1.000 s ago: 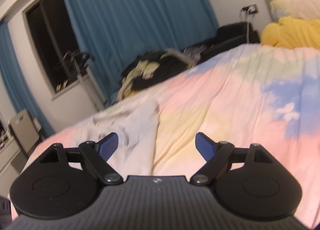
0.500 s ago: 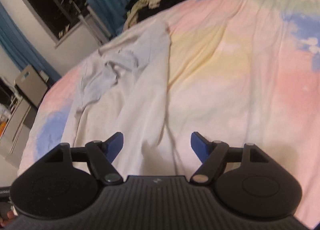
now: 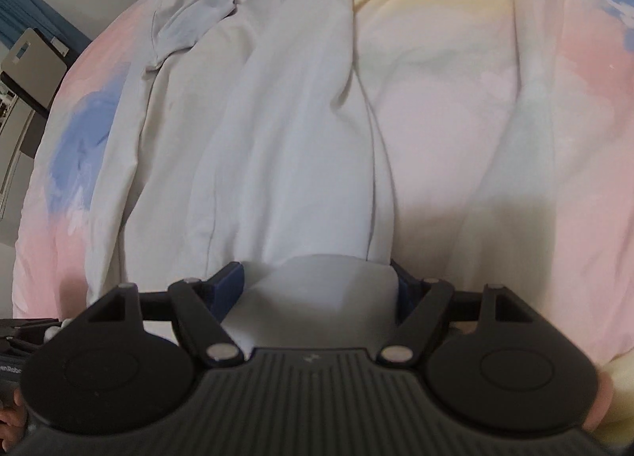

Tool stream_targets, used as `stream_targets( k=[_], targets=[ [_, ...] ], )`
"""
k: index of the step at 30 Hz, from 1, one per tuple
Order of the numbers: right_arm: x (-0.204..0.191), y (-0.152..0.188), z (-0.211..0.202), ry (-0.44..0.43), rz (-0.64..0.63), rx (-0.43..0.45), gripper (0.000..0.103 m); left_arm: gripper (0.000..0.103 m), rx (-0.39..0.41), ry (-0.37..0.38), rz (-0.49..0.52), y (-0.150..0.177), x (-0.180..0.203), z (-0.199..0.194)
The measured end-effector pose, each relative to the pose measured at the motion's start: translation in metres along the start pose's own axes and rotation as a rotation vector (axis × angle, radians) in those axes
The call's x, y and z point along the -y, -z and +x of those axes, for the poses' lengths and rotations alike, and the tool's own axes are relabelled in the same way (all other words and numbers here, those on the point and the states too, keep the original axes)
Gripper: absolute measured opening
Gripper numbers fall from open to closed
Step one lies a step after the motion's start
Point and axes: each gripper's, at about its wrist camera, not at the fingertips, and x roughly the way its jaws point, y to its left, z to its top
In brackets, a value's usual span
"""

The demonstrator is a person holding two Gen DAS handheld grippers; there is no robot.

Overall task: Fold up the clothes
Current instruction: 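Grasp the shirt hem with both grippers and fold it toward the collar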

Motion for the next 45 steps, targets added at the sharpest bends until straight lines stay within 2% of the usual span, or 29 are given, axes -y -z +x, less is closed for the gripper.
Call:
stream_targets(
  k=[2,3,5,6,7,10,15,18,21,24,27,31,33,36,38,42,45],
  targets=[
    [-0.003,0.004,0.0,0.002,-0.007,0.0,0.068,0.063,-0.013,0.015,0.009,0.0,0.0,0.001],
    [-0.004,0.006,-0.002,-0.008,-0.009,0.003,0.052,0.058,-0.015,0.016,0.018,0.001,0.001,0.001],
    [-0.004,0.008,-0.009,-0.036,-0.007,0.019,0.038,0.045,-0.013,0.013,0.03,0.002,0.001,0.0],
    [-0.003,0.009,-0.012,-0.053,-0.002,0.032,0.024,0.036,-0.008,0.014,0.03,0.003,0.001,0.0],
    [-0.002,0.009,-0.016,-0.07,0.003,0.045,0.015,0.029,0.002,0.017,0.024,0.003,-0.001,-0.002],
    [0.006,0.008,-0.031,-0.16,0.057,0.104,0.01,0.021,0.062,0.057,0.004,0.006,-0.004,-0.014],
    [0.03,0.01,-0.075,-0.339,0.195,0.246,0.008,0.019,0.27,0.24,-0.054,0.018,-0.013,-0.067],
    [0.032,0.015,-0.094,-0.38,0.195,0.282,0.008,0.016,0.344,0.316,-0.087,0.027,-0.012,-0.094],
    [0.034,0.02,-0.112,-0.418,0.192,0.315,0.008,0.016,0.411,0.358,-0.081,0.037,-0.007,-0.114],
    [0.036,0.025,-0.13,-0.456,0.189,0.348,0.008,0.015,0.446,0.397,-0.095,0.05,-0.002,-0.127],
    [0.038,0.03,-0.148,-0.494,0.186,0.381,0.007,0.014,0.446,0.444,-0.114,0.069,-0.005,-0.138],
    [0.044,0.056,-0.165,-0.52,0.184,0.376,0.007,0.014,0.433,0.494,-0.129,0.095,-0.008,-0.146],
    [0.05,0.063,-0.171,-0.532,0.206,0.376,0.007,0.014,0.44,0.508,-0.146,0.098,-0.011,-0.145],
    [0.052,0.052,-0.169,-0.558,0.253,0.384,0.007,0.014,0.482,0.522,-0.179,0.08,-0.015,-0.144],
    [0.047,0.032,-0.162,-0.554,0.275,0.397,0.007,0.014,0.514,0.529,-0.201,0.058,-0.015,-0.142],
    [0.05,-0.029,-0.128,-0.556,0.419,0.391,0.008,0.015,0.534,0.569,-0.317,-0.006,-0.031,-0.124],
    [0.051,-0.08,-0.094,-0.523,0.491,0.382,0.008,0.015,0.546,0.54,-0.386,-0.058,-0.044,-0.103]
  ],
)
